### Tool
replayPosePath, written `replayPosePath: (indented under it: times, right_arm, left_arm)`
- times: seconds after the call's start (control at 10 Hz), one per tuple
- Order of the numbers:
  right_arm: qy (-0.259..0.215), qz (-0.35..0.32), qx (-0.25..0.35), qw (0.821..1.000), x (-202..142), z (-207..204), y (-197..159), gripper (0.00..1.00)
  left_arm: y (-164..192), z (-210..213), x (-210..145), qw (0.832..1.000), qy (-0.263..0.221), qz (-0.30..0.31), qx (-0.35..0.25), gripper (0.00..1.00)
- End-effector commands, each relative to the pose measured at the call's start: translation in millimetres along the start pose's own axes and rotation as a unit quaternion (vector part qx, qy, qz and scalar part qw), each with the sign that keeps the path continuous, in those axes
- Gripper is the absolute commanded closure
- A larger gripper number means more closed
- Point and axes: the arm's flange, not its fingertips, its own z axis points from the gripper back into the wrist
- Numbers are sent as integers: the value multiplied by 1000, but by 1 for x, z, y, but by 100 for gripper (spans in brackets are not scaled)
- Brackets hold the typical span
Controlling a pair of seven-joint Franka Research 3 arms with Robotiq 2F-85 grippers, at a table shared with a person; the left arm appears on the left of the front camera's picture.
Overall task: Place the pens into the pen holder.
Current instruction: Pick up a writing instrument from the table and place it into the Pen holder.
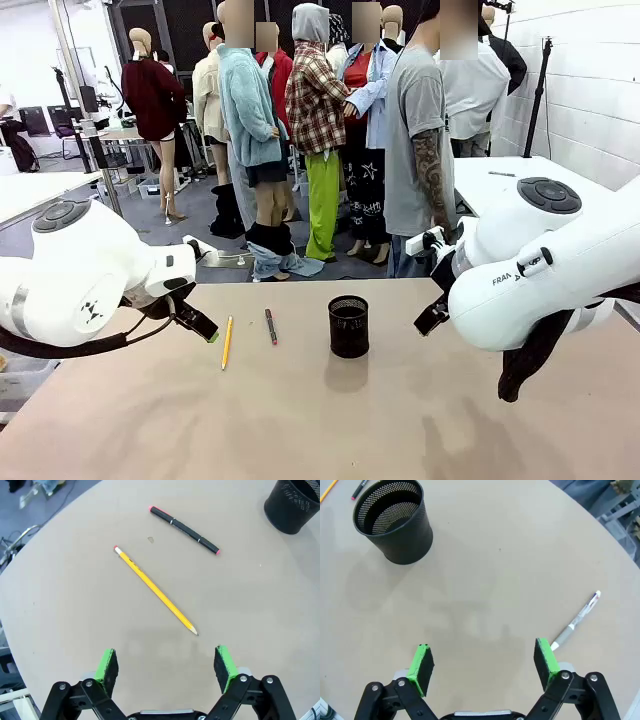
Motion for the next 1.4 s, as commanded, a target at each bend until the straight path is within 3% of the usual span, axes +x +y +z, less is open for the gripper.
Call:
replayPosePath:
  times: [0.0, 1.0, 1.3]
  right_arm:
    - [0, 0, 0, 1000, 0, 0, 0, 0]
    - [0, 0, 0, 1000, 0, 0, 0, 0]
    - [21, -57, -31, 998, 51, 18, -43, 0]
  left_arm:
    - [0, 0, 0, 1000, 0, 0, 0, 0]
    - [0, 0, 0, 1000, 0, 0, 0, 0]
    - [0, 0, 0, 1000, 0, 0, 0, 0]
